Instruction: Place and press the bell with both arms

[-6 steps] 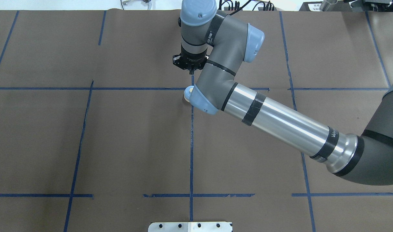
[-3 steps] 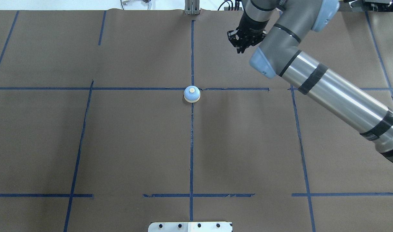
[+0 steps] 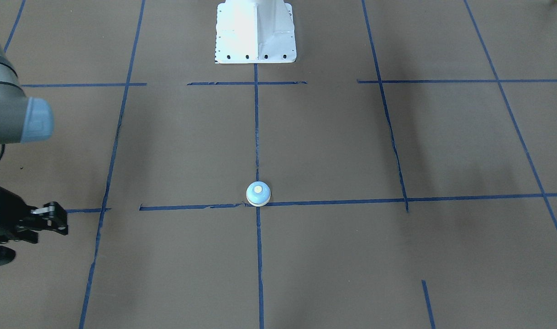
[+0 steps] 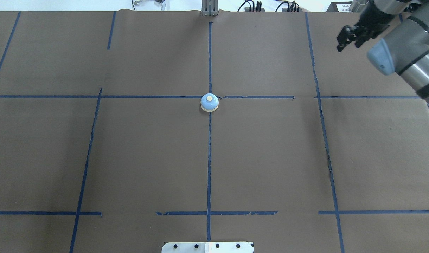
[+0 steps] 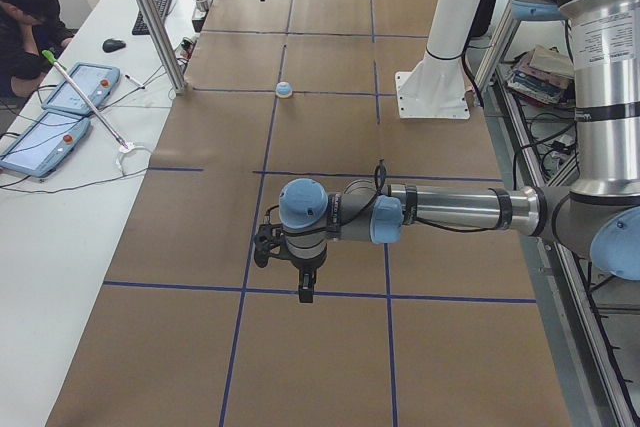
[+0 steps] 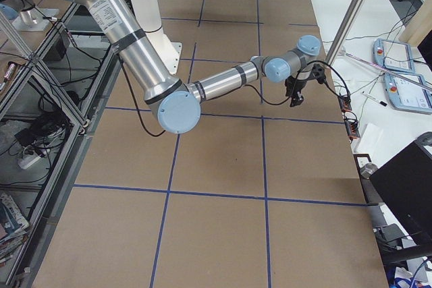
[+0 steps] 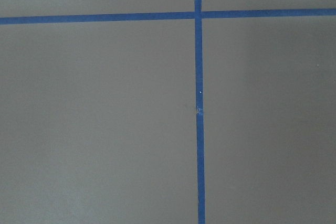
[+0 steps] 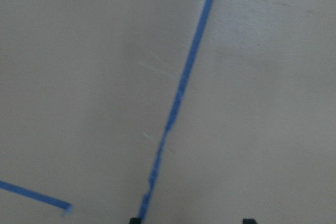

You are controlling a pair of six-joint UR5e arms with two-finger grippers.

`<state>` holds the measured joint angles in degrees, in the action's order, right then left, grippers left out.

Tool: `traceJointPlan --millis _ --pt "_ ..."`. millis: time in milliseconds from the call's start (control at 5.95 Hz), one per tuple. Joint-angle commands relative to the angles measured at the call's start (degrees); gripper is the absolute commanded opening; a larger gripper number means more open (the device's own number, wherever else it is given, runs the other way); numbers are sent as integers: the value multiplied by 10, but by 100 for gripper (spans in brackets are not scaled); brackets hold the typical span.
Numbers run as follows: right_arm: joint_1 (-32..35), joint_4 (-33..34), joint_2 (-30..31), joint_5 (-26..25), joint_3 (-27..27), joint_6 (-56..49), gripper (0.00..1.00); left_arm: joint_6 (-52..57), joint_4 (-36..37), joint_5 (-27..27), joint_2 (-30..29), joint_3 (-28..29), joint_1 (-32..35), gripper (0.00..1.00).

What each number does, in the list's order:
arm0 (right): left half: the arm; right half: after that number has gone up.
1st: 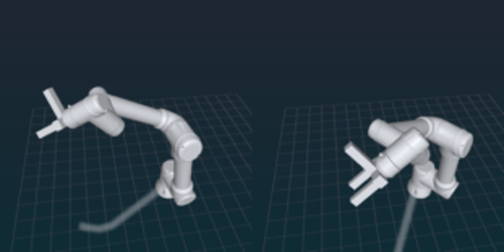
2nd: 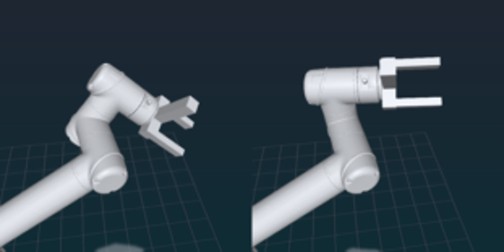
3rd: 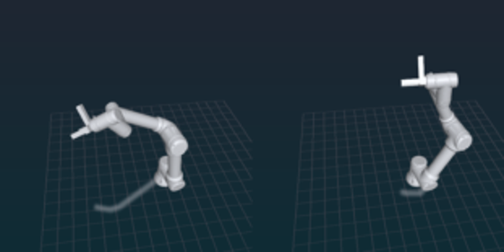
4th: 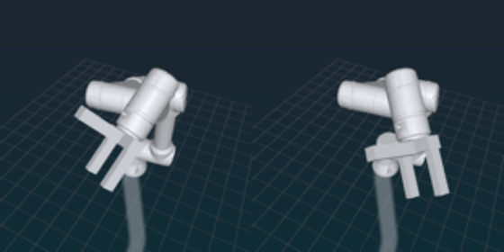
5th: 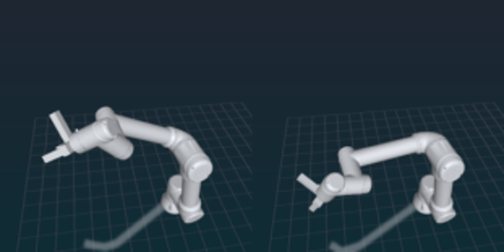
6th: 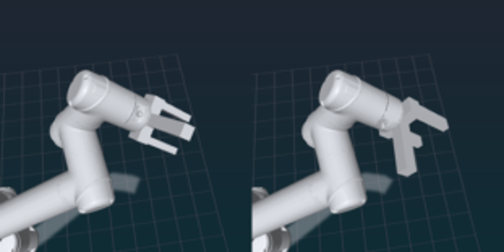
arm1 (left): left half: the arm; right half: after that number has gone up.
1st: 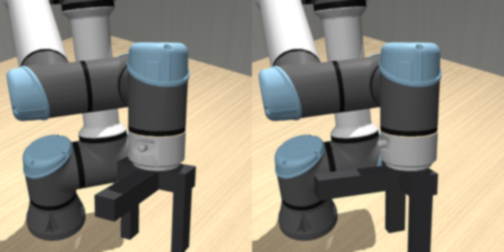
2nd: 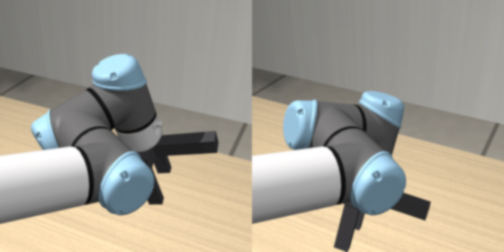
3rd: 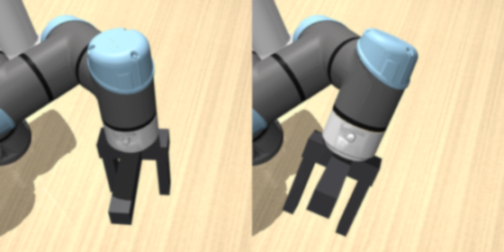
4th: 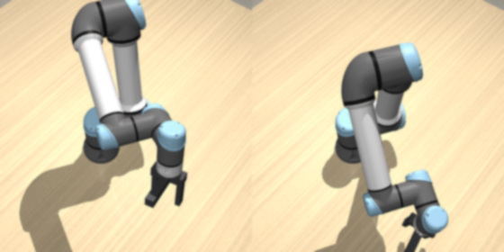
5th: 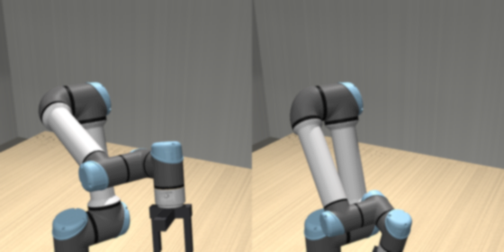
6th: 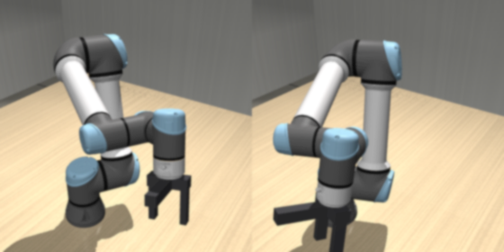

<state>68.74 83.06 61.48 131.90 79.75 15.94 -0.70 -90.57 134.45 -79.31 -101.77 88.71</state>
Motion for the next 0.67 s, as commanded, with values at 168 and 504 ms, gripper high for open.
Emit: traceJointPlan --millis 168,504 --pt "115 -2 215 42 100 -131 99 0 0 0 -1 0 0 100" --pt "177 -4 308 47 126 -157 100 3 0 0 -1 0 0 100"
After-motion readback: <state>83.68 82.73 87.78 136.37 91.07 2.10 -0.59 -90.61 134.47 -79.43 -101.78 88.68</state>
